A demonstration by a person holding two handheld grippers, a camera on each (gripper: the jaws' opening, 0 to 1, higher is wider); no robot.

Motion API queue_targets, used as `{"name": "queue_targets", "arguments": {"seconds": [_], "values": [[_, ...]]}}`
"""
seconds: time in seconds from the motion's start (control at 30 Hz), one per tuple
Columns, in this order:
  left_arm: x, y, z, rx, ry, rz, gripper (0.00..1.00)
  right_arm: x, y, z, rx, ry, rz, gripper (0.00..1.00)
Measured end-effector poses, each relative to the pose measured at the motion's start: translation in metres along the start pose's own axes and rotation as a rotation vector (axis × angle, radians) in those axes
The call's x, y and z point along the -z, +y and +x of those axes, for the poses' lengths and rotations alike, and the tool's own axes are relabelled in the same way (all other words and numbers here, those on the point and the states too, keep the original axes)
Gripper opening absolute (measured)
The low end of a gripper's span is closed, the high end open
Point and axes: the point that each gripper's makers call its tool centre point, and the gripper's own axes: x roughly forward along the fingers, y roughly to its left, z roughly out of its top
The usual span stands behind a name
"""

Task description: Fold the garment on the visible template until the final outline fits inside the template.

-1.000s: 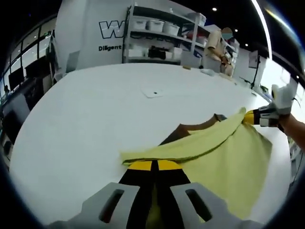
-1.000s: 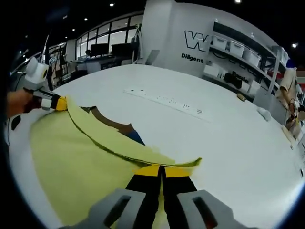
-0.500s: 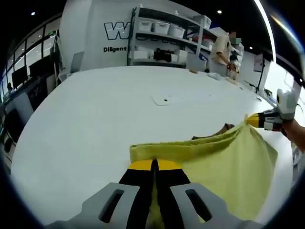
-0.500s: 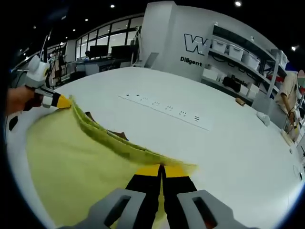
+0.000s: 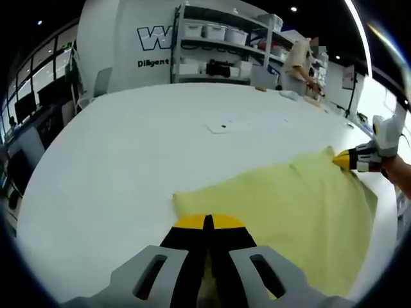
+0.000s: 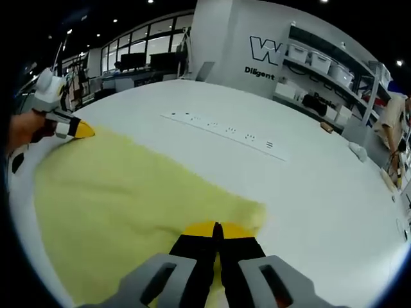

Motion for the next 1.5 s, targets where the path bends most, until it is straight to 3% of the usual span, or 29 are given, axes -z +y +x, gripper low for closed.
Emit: {"name": "queue_targets", "arguments": {"seconds": [0.33,1.1,1.5], "values": [[0.001,0.003,-0.001,-0.016,0.000,0.029,0.00,0.000,-0.001,0.000,0.011,-0.007,0.000,0.00],[0.000,-0.001,0.001,-0.006,-0.008,0.014,0.00,-0.004,-0.003,0.001,0.020,-0.014,-0.003,0.03],[-0.007,-0.009,-0.002,0.018,-0.035,0.001,0.21,-0.008,-0.004,-0.005,0.030,-0.030,0.001,0.13]]}}
